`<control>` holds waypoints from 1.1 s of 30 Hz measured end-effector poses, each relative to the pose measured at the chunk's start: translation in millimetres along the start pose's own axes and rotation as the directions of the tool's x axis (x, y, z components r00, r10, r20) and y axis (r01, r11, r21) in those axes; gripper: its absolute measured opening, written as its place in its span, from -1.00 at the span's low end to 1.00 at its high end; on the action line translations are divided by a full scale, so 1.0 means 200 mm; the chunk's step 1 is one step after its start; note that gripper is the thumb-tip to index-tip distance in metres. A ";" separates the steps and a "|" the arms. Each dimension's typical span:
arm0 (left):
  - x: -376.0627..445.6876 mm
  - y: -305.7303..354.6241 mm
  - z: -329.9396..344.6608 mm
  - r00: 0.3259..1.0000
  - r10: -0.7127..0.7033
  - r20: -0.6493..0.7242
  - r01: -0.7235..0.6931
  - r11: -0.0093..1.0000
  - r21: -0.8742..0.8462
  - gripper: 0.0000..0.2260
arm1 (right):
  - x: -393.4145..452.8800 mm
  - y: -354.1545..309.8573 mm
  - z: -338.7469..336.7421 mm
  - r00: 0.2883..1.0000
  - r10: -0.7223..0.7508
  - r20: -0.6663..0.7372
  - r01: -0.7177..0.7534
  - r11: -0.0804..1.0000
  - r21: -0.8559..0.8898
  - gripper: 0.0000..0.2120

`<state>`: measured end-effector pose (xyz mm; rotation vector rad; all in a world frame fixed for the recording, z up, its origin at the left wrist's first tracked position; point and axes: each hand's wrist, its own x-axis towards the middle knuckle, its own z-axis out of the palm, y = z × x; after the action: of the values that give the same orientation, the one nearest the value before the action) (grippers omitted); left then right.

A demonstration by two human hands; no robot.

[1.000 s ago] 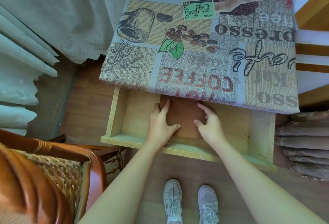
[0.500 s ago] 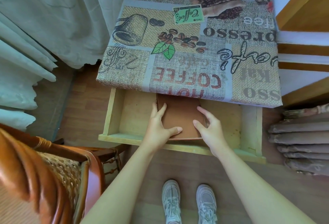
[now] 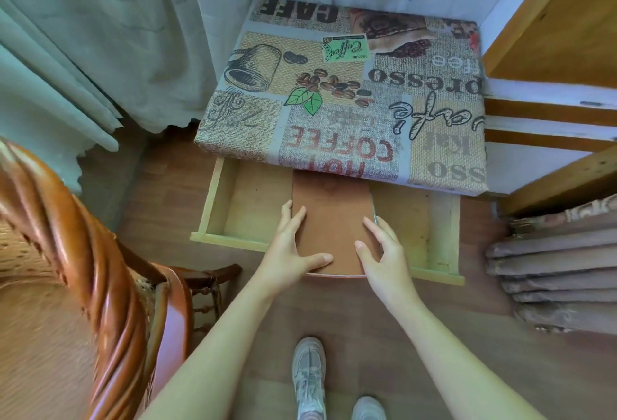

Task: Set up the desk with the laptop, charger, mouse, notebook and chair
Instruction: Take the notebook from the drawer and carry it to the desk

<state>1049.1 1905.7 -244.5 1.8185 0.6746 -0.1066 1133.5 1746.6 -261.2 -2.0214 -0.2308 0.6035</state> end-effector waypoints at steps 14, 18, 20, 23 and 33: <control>-0.28 0.14 0.07 0.996 0.065 -0.060 -0.062 0.997 0.046 -0.08 | -0.27 -0.05 -0.15 0.999 -0.052 0.002 0.052 0.999 0.005 -0.56; -0.41 0.19 0.09 0.994 0.076 -0.074 -0.073 0.996 0.042 -0.08 | -0.38 -0.10 -0.22 0.997 -0.079 -0.010 0.079 0.997 0.009 -0.56; -0.46 0.24 0.09 0.991 0.096 -0.097 -0.091 0.995 0.049 -0.08 | -0.41 -0.14 -0.26 0.995 -0.101 -0.006 0.101 0.995 0.009 -0.56; -0.44 0.32 0.07 0.981 0.147 -0.124 -0.141 0.988 0.057 -0.08 | -0.38 -0.23 -0.31 0.988 -0.155 -0.026 0.155 0.988 0.018 -0.56; 0.05 0.54 -0.07 0.964 0.248 -0.097 -0.226 0.954 0.197 -0.07 | 0.08 -0.40 -0.34 0.974 -0.192 -0.119 0.191 0.981 -0.020 -0.58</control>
<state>1107.9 1901.2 -151.3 2.0849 0.5385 0.1062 1187.8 1741.3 -170.3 -2.0072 -0.3522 0.3589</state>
